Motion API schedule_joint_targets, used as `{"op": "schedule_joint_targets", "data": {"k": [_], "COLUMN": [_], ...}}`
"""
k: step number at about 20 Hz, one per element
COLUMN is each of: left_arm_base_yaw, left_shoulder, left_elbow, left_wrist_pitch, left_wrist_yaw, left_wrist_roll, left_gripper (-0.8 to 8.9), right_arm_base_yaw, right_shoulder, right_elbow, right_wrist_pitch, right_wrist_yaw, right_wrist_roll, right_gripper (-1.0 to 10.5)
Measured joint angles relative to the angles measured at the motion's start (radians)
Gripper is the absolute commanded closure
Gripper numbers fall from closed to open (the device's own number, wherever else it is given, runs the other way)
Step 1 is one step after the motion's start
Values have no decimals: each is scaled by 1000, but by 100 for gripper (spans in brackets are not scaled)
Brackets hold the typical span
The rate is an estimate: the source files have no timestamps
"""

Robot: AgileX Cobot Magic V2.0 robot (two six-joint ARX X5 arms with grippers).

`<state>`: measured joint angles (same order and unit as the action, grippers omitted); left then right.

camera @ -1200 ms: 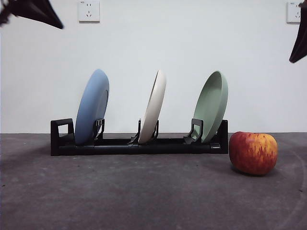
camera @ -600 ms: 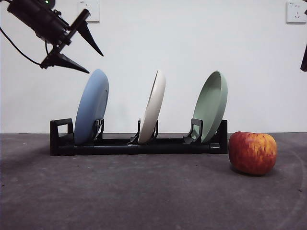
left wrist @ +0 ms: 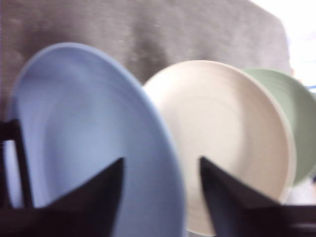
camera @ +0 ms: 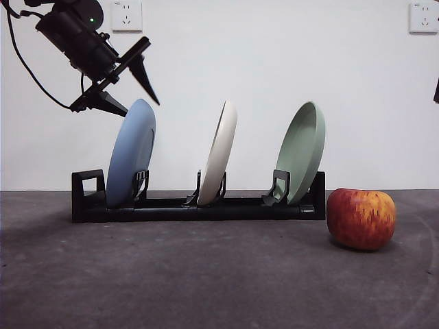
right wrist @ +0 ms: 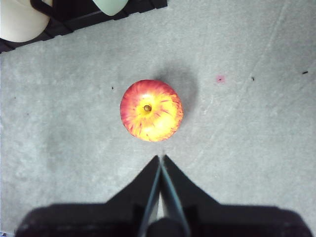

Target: Take the blue plate from the plate rack,put the plate on the table,take the apple from the table,put the apple in the plate

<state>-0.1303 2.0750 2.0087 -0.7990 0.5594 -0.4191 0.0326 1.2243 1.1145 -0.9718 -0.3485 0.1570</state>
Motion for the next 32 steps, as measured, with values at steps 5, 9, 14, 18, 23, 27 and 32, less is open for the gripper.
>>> {"op": "schedule_joint_targets", "data": {"k": [5, 9, 14, 18, 23, 27, 32], "left_arm_base_yaw": [-15, -15, -12, -6, 14, 24, 32], "left_shoulder": [5, 4, -2, -5, -17, -72, -207], "left_elbow": [2, 2, 2, 6, 6, 6, 6], "left_wrist_pitch": [10, 9, 6, 2, -3, 0, 7], "left_wrist_yaw": [-11, -6, -6, -2, 39, 56, 82], "left_wrist_roll": [6, 6, 4, 4, 6, 6, 8], "left_gripper": [759, 760, 822, 822, 822, 822, 822], "right_arm_base_yaw": [0, 0, 0, 0, 0, 0, 0], "right_shoulder": [0, 0, 0, 0, 0, 0, 0], "right_elbow": [0, 0, 0, 0, 0, 0, 0], "right_wrist_pitch": [-11, -16, -19, -26, -26, -26, -26], "right_wrist_yaw": [0, 1, 1, 1, 1, 1, 1], "right_wrist_roll": [0, 0, 0, 0, 0, 0, 0], "right_gripper": [946, 946, 946, 946, 946, 946, 946]}}
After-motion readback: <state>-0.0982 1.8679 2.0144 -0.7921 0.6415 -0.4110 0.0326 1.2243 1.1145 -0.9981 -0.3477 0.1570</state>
